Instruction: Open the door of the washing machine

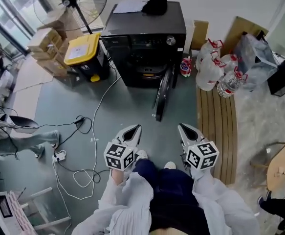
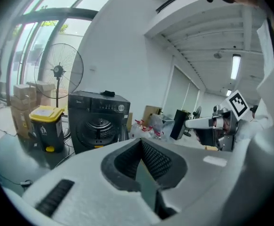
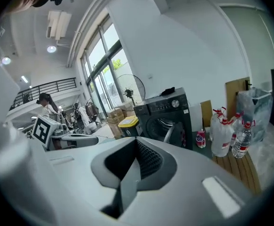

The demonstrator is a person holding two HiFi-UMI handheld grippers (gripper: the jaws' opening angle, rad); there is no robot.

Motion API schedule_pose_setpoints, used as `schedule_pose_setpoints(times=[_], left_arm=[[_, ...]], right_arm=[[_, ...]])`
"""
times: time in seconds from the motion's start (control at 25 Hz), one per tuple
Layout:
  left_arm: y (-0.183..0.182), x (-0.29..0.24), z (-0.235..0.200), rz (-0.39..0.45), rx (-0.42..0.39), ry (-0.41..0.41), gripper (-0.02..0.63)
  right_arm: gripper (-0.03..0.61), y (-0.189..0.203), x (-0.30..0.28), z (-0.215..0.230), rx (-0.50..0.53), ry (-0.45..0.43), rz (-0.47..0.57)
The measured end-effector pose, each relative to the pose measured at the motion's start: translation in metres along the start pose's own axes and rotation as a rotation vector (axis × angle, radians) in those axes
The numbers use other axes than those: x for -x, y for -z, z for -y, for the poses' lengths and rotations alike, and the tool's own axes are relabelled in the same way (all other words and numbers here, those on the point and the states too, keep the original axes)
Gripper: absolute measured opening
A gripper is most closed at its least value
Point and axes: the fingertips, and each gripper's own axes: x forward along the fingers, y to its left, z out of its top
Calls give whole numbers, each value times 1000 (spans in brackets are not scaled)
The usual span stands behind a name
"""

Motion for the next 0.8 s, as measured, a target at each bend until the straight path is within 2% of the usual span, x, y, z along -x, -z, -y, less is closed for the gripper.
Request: schedule_pose_setpoints(times=[0.16, 0.44, 0.8], left_arm=[[-16, 30, 22, 77, 27, -15, 2], [-23, 53, 51, 170, 40, -23, 2], [-10, 63, 70, 193, 42, -64, 2]], right_arm=[[9, -10, 28, -10, 67, -31, 10], [9, -7, 65, -16, 81, -44, 33], [9, 7, 85, -22, 108, -50, 26]])
